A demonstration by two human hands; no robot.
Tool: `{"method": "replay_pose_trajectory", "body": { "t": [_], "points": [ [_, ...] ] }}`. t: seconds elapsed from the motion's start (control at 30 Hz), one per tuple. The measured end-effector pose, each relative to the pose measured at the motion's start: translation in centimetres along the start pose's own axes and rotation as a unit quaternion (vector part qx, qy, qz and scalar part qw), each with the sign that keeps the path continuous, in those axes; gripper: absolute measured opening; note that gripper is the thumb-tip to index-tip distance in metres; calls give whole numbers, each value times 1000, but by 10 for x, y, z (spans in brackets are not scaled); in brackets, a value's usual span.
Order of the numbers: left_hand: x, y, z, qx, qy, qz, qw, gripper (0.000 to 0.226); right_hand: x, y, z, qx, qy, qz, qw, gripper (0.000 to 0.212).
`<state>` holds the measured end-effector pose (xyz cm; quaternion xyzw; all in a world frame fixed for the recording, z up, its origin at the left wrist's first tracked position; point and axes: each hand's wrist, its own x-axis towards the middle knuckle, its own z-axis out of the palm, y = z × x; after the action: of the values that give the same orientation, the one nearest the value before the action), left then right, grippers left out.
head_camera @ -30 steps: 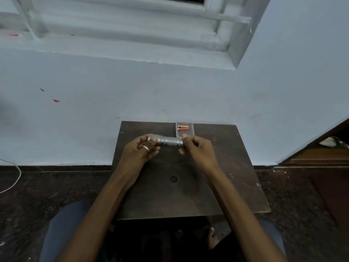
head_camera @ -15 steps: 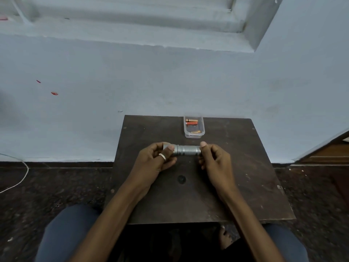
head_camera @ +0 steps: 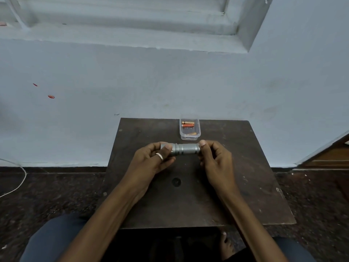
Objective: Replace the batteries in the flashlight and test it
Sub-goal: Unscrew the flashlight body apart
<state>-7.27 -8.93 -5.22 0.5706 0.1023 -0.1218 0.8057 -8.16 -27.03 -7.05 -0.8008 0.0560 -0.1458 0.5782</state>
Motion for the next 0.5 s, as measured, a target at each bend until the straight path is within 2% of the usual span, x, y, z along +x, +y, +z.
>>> {"method": "replay_pose_trajectory", "body": {
  "t": [0.13,0.23,0.37,0.43,0.5],
  "points": [
    [2,0,-1,-43,21,-51,998,22,0,-7,1,-15,-13,-57,998,10],
    [4,8,-1,-56,20,-50,997,20,5,-6,-4,12,-47,-69,996,14],
    [5,17,-4,-43,10,-32,999,21,9,-9,-6,104,-64,-17,992,24],
    [6,16,-5,-32,11,-28,999,21,9,-11,-4,97,-52,14,994,24],
    [6,14,-5,-25,11,-27,999,19,10,-10,-2,68,-53,55,995,37]
  ]
}}
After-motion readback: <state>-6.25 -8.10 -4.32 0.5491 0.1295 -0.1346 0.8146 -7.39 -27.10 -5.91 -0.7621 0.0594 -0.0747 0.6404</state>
